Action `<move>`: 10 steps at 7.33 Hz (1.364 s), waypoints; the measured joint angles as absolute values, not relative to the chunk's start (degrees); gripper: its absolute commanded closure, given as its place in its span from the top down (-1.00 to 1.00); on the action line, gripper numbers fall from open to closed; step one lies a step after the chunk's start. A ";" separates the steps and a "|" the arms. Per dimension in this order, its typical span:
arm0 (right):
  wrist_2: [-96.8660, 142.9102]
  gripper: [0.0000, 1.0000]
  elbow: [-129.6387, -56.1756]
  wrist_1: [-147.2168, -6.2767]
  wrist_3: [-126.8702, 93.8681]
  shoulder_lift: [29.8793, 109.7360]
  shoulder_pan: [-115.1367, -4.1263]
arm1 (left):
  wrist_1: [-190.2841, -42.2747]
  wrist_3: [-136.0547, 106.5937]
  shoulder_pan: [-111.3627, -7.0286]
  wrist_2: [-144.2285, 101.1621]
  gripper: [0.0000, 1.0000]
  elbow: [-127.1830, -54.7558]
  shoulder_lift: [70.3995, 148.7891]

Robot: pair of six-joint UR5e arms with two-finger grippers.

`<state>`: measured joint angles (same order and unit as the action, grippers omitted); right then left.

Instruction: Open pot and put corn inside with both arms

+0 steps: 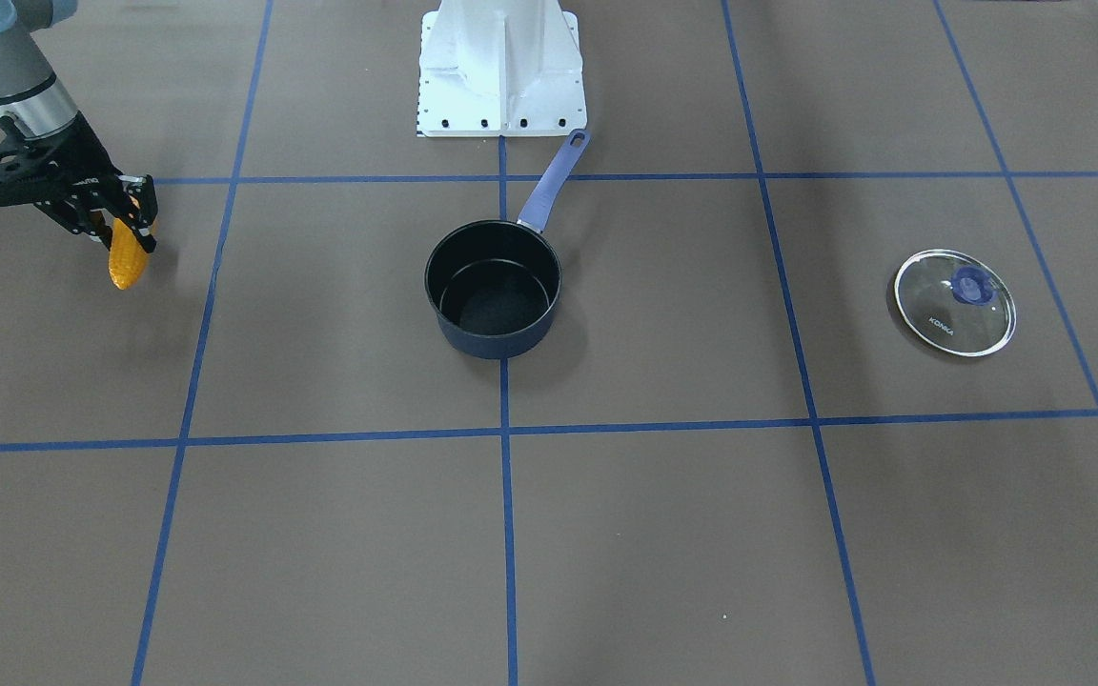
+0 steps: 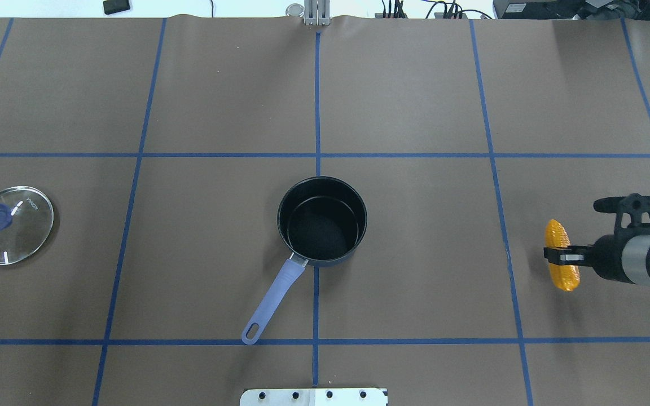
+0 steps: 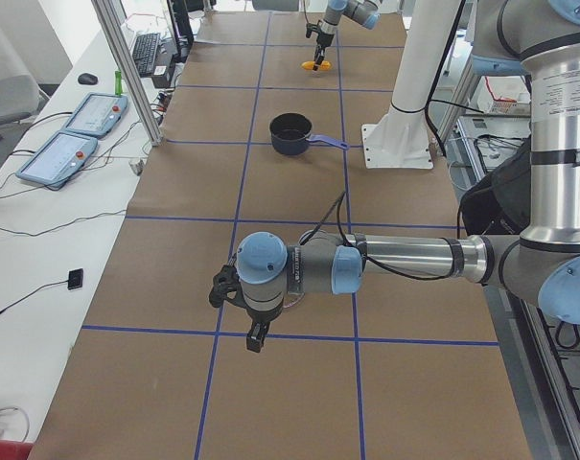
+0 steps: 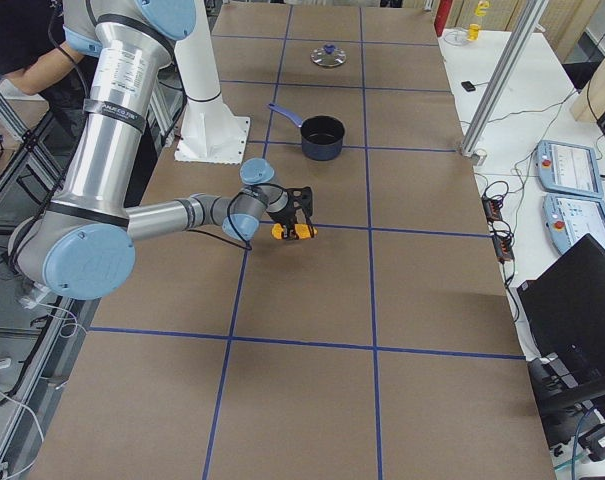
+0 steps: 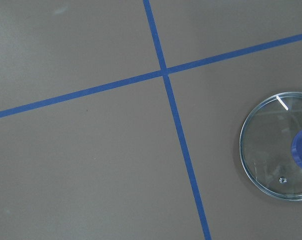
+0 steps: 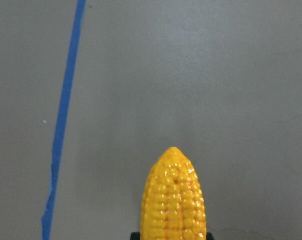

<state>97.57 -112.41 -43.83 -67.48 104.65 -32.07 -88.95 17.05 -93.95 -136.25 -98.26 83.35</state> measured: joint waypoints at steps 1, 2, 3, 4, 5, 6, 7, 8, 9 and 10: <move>97.69 -1.00 -112.42 -50.04 -67.64 97.39 -32.75 | -88.95 17.05 -93.95 -136.27 0.98 -98.26 83.34; 97.57 -1.00 -112.38 -58.04 -68.01 89.34 -32.99 | -88.95 17.03 -93.95 -136.27 0.98 -98.26 83.33; 97.41 -1.00 -112.32 -66.98 -68.48 81.35 -32.93 | -88.95 17.00 -93.95 -136.29 0.98 -98.28 83.22; 97.25 -1.00 -112.10 -75.19 -69.82 73.91 -32.35 | -88.97 16.97 -93.95 -136.33 0.98 -98.30 83.08; 96.70 -1.00 -111.05 -81.32 -71.96 66.96 -31.16 | -88.99 16.97 -93.96 -136.44 0.98 -98.29 83.01; 95.63 -0.91 -108.72 -85.32 -74.15 60.31 -29.76 | -88.97 16.96 -93.94 -136.59 0.98 -98.28 82.99; 94.38 0.71 -105.68 -87.14 -75.94 55.02 -28.14 | -88.96 16.96 -93.90 -136.69 0.98 -98.24 82.97; 92.99 1.00 -103.26 -87.58 -77.02 52.11 -26.46 | -88.95 16.96 -93.88 -136.73 0.98 -98.21 82.97; 90.94 1.00 -102.00 -87.50 -77.95 50.95 -24.87 | -88.93 16.96 -93.87 -136.75 0.98 -98.16 82.97; 89.02 1.00 -101.54 -87.37 -78.79 50.54 -23.89 | -88.89 16.96 -93.87 -136.75 0.98 -98.12 82.97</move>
